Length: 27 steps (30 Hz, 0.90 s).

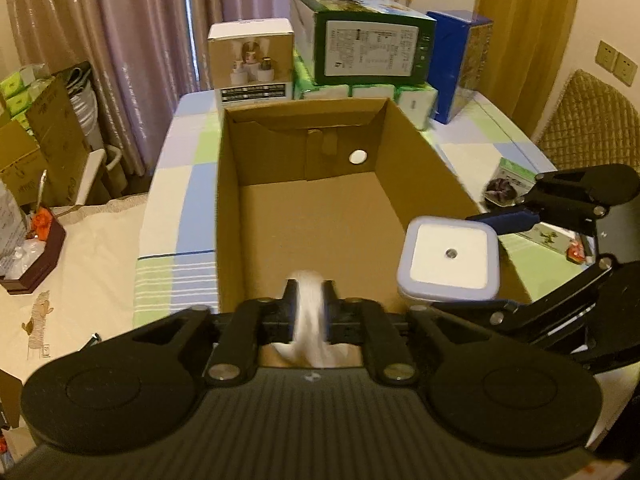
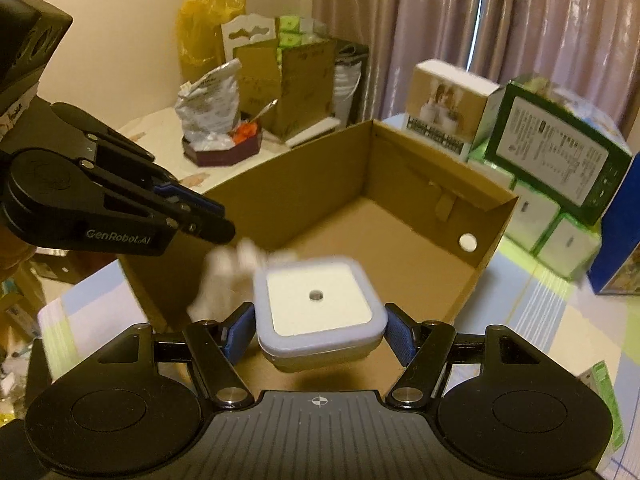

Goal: Organize objects
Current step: 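Carry the towel and night-light into the cardboard box and release both, then move both grippers back toward the snack packet and lighter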

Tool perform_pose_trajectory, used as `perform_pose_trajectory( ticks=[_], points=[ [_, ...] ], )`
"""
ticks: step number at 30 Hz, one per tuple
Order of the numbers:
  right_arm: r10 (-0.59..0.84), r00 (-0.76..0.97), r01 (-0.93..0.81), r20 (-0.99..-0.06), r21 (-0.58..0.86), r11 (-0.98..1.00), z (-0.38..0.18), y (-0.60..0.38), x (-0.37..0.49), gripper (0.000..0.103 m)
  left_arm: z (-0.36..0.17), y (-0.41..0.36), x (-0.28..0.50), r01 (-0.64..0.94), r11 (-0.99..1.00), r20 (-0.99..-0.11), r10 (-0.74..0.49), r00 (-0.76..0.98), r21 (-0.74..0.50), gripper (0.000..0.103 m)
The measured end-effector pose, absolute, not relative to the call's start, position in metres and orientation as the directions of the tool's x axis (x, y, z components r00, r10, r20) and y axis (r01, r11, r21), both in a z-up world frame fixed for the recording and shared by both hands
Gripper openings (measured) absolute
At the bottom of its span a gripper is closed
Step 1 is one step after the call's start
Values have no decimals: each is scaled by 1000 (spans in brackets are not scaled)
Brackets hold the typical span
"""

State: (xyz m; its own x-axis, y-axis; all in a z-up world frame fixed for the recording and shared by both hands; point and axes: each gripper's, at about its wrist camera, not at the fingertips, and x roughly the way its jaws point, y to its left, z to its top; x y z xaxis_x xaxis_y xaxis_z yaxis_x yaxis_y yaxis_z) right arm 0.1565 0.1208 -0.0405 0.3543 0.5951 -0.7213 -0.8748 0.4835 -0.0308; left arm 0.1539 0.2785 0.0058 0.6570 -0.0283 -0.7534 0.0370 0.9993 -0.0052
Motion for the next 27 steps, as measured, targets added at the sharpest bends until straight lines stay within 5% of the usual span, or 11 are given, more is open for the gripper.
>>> perform_pose_trajectory(
  ticks=[4, 11, 27],
  points=[
    [619, 372, -870, -692, -26, 493, -33, 113, 156, 82, 14, 282, 147, 17, 1000, -735, -16, 677, -5, 17],
    [642, 413, -839, -646, 3, 543, -6, 77, 145, 87, 36, 273, 120, -8, 1000, -700, -16, 714, -30, 27],
    [503, 628, -550, -594, 119, 827, 12, -100, 54, 98, 80, 184, 55, 60, 996, -603, -85, 793, -62, 81]
  ],
)
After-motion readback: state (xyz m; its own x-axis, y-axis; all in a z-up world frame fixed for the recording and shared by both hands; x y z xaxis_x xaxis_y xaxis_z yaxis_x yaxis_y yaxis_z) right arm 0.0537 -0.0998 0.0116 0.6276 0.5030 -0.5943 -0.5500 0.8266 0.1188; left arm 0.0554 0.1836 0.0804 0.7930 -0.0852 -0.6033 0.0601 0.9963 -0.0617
